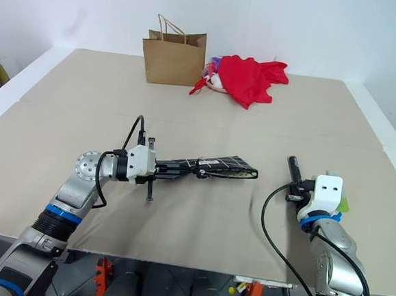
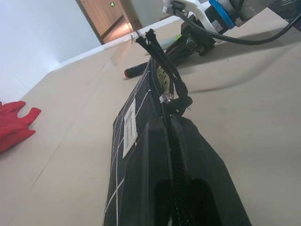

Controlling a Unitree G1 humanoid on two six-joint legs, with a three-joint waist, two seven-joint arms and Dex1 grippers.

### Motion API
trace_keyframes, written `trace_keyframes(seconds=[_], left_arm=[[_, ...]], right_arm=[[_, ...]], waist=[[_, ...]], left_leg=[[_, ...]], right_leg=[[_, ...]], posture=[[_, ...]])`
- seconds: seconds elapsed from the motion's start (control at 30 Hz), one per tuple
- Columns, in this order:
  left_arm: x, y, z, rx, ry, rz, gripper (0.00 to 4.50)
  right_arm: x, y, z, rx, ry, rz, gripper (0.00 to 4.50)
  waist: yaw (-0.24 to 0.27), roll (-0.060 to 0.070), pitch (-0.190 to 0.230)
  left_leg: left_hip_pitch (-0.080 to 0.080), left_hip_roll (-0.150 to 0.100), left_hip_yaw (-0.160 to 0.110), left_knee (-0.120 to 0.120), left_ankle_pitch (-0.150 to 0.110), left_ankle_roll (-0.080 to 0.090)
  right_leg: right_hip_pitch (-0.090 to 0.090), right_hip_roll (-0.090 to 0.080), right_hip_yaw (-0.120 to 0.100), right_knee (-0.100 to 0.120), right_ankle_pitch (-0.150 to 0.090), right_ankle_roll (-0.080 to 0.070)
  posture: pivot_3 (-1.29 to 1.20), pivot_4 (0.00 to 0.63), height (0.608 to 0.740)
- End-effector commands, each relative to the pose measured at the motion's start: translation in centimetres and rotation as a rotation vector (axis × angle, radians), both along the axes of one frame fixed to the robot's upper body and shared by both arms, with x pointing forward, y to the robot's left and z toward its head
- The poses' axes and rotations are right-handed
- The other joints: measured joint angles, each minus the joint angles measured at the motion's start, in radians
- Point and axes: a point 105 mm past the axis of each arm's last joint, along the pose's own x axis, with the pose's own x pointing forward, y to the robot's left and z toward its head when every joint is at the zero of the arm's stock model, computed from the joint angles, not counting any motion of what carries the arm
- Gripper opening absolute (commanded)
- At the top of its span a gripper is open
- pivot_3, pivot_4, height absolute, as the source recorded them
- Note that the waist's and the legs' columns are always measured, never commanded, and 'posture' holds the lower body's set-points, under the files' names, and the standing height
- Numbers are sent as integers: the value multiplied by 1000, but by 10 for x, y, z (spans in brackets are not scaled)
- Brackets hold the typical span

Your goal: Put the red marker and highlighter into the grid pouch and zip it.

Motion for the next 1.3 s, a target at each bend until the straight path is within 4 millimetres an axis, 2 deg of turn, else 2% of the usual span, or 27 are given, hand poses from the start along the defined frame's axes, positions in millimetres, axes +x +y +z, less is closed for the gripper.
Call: trace_keyframes(seconds=[0.03, 0.1, 0.13, 0.2, 0.27, 0.3, 0.43, 0.53, 0.6, 0.7, 0.97, 1.27, 1.3], left_arm=[[-3, 2, 9, -18, -24, -18, 0], [-4, 2, 10, -17, -19, -27, 0], [-5, 2, 10, -16, -18, -29, 0], [-5, 3, 11, -18, -9, -38, 0], [-5, 2, 11, -19, -4, -44, 0], [-6, 2, 12, -21, -1, -47, 0], [-6, 2, 13, -32, 17, -56, 0], [-7, 2, 14, -40, 29, -60, 0], [-8, 2, 15, -38, 31, -65, 0], [-10, 2, 15, -34, 29, -74, 0], [-15, 1, 16, -26, 16, -84, 0], [-20, -1, 16, -24, 11, -93, 0], [-21, -4, 16, -28, 12, -99, 0]], right_arm=[[1, 14, 29, -23, -78, 116, 558], [3, 32, 70, -88, -178, 301, 558], [3, 37, 81, -113, -200, 358, 558], [-3, 50, 120, -156, -293, 542, 558], [-15, 63, 145, -185, -339, 709, 558], [-22, 69, 148, -189, -322, 797, 558], [-55, 89, 139, -200, -172, 1083, 558], [-76, 93, 123, -179, -29, 1200, 558], [-81, 91, 113, -181, 28, 1219, 558], [-78, 82, 97, -213, 99, 1197, 558], [-67, 71, 91, -207, 110, 1134, 558], [-62, 70, 90, -215, 114, 1132, 558], [-62, 77, 89, -213, 123, 1155, 558]], waist=[[-1, 1, 0], [-1, 5, 3], [-3, 9, 6], [-7, 12, 8], [-7, 12, 9], [-6, 11, 9], [2, 9, 10], [4, 9, 10], [6, 9, 10], [6, 8, 10], [6, 7, 11], [9, 7, 11], [9, 7, 11]], left_leg=[[0, 0, 0, 0, 0, 0], [-1, 0, 0, 0, 0, 0], [-1, 0, 0, 0, 0, 0], [-1, -1, 2, 0, 0, 0], [0, -1, 1, 0, 0, 0], [0, -1, 0, 0, 0, 0], [-3, -1, -2, -1, -1, 1], [-4, -4, -2, 0, -1, 2], [-4, -5, -1, 1, -1, 2], [-3, -5, -2, 1, -1, 1], [-3, -5, -1, 2, 1, 0], [-3, -5, -2, 2, 1, 0], [-3, -5, -2, 2, 1, 0]], right_leg=[[0, 0, 0, 0, 0, 0], [-1, 0, 0, 0, 0, 0], [-1, 0, 1, 0, 0, 0], [-1, -1, 2, 0, 0, 1], [-1, -1, 2, 0, 0, 1], [-1, 0, 0, 0, 0, 1], [0, -1, -1, -1, -2, 1], [-1, -3, -1, -2, -2, 1], [-1, -4, -1, -2, -2, 1], [-1, -4, -1, -1, -3, 3], [0, -4, -1, -1, 0, 4], [0, -4, -1, -1, -1, 4], [0, -4, -1, -1, -1, 4]], posture=[[0, 150, 740], [0, 150, 740], [0, 150, 740], [0, 150, 740], [0, 150, 740], [0, 150, 740], [0, 150, 740], [0, 150, 740], [0, 150, 740], [0, 150, 740], [0, 150, 740], [0, 150, 740], [0, 150, 740]])
